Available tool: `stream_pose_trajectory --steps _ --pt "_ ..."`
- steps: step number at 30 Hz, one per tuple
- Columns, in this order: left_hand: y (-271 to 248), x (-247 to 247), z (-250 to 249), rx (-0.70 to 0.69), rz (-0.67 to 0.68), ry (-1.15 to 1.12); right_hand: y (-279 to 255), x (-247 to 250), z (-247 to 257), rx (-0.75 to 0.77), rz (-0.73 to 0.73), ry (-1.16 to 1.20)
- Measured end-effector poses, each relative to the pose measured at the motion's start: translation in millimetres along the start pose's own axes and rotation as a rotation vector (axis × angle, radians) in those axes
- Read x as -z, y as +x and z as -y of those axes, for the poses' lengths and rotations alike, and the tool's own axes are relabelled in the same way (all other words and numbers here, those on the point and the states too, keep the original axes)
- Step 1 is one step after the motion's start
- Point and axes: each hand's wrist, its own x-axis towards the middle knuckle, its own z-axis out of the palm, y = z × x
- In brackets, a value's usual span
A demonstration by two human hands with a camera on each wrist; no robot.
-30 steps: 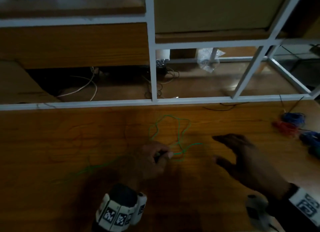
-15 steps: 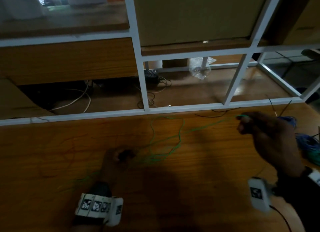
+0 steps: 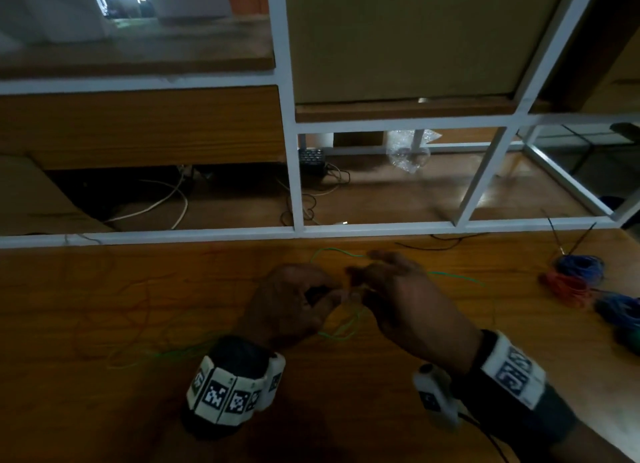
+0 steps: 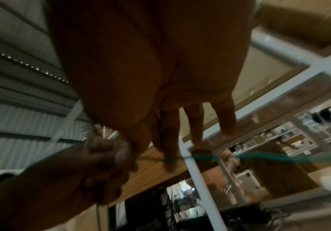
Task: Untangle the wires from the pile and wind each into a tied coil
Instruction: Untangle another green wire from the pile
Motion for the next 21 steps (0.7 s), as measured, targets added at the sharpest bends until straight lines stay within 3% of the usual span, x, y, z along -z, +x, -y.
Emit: stream_pose_trajectory --steps 5,8,12,14,16,18,21 --pt "-8 13 15 0.332 -0.053 -0.28 12 16 -17 0.126 -0.168 0.068" --pt "-28 28 45 0.497 -0.025 -0.232 7 46 -45 0.171 -0.269 -0.017" --pt "-51 54 74 0.676 -0.14 -0.24 -7 65 -69 0.164 -0.337 -0.104" --pt "-51 59 75 0.696 -0.224 -0.264 -12 60 -78 0.051 -0.354 -0.08" --pt "-45 60 72 0.647 -0.254 -0.173 -12 46 -84 -0.121 -0.227 -0.097" --pt "-39 56 60 0.566 -0.182 -0.09 -12 28 -75 -0.231 -0.02 -0.195" --pt "-28 36 37 0.393 -0.017 -0.006 -3 10 -39 -0.145 0.129 -0.212"
